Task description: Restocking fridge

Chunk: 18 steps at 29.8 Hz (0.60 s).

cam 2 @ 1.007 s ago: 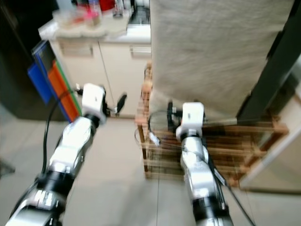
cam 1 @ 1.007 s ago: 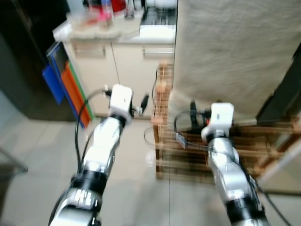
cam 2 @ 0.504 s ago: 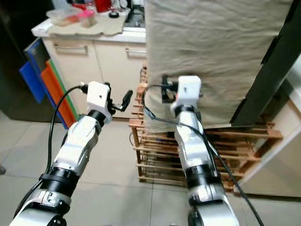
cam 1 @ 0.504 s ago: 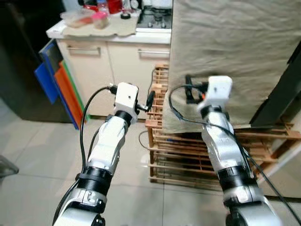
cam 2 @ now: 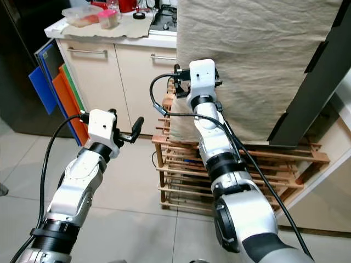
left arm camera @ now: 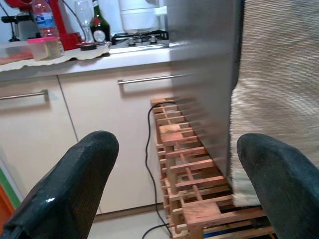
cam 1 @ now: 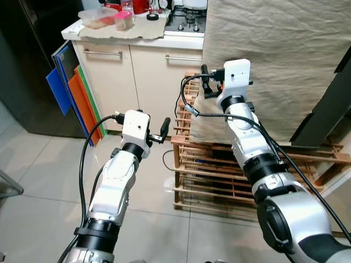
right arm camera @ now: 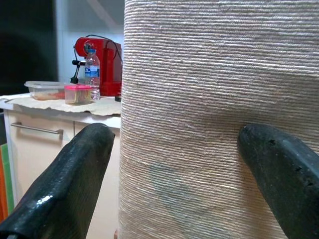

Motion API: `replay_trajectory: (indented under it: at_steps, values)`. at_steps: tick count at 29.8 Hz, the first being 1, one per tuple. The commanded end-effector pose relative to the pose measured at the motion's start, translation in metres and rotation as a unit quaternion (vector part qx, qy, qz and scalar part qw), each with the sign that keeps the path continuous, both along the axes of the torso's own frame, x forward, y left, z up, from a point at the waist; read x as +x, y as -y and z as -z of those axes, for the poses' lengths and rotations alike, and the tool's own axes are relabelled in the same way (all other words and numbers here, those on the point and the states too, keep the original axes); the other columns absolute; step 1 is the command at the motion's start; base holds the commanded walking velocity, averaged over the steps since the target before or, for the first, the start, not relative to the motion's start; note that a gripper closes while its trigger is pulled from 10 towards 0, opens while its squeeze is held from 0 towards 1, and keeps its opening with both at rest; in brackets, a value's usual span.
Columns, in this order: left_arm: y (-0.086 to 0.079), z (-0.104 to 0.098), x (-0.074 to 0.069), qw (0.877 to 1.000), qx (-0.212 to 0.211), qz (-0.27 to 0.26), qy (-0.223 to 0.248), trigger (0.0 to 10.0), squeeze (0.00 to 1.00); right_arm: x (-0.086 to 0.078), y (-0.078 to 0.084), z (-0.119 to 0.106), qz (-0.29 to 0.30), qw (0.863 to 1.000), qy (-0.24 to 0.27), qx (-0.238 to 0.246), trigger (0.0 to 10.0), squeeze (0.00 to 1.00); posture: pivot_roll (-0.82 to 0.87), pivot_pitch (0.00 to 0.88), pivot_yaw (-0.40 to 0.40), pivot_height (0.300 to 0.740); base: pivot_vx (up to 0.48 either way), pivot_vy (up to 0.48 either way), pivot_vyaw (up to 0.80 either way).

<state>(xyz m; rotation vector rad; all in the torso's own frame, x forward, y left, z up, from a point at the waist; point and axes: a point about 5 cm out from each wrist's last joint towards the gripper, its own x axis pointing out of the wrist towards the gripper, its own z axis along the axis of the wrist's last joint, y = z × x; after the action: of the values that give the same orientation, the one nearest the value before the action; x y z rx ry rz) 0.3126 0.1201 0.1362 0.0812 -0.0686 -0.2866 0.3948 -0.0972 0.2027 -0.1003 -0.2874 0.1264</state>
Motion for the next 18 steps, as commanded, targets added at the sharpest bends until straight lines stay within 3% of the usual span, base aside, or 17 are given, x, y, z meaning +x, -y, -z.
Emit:
replay_trajectory:
  at_steps: [1,5,9,13,18]
  values:
    - [0.002,-0.003,-0.001,1.000,0.000,0.006,0.001,10.0,0.00,0.005,0.001,-0.007,-0.001,1.000,-0.002,-0.010,10.0,0.00,0.22,0.055,0.009,0.740,0.000,0.000,0.00]
    - [0.005,-0.006,-0.001,1.000,-0.004,0.010,0.001,10.0,0.00,0.005,0.001,-0.008,-0.007,1.000,0.005,-0.004,10.0,0.00,0.21,0.044,-0.001,0.740,0.000,0.000,0.00]
    - [0.014,-0.004,0.002,0.999,-0.017,0.021,-0.017,10.0,0.00,-0.006,0.003,0.010,-0.018,0.999,-0.003,0.034,10.0,0.00,0.17,0.017,0.000,0.740,0.000,0.000,0.00]
    - [0.018,-0.001,0.004,0.999,-0.022,0.024,-0.028,10.0,0.00,-0.014,0.005,0.020,-0.020,0.999,-0.006,0.040,10.0,0.00,0.15,0.003,0.000,0.740,0.000,0.000,0.00]
    - [0.026,0.006,0.009,0.998,-0.025,0.041,-0.048,10.0,0.00,-0.050,0.032,0.044,0.014,0.998,-0.006,0.061,10.0,0.00,0.09,0.000,0.016,0.740,0.000,0.000,0.00]
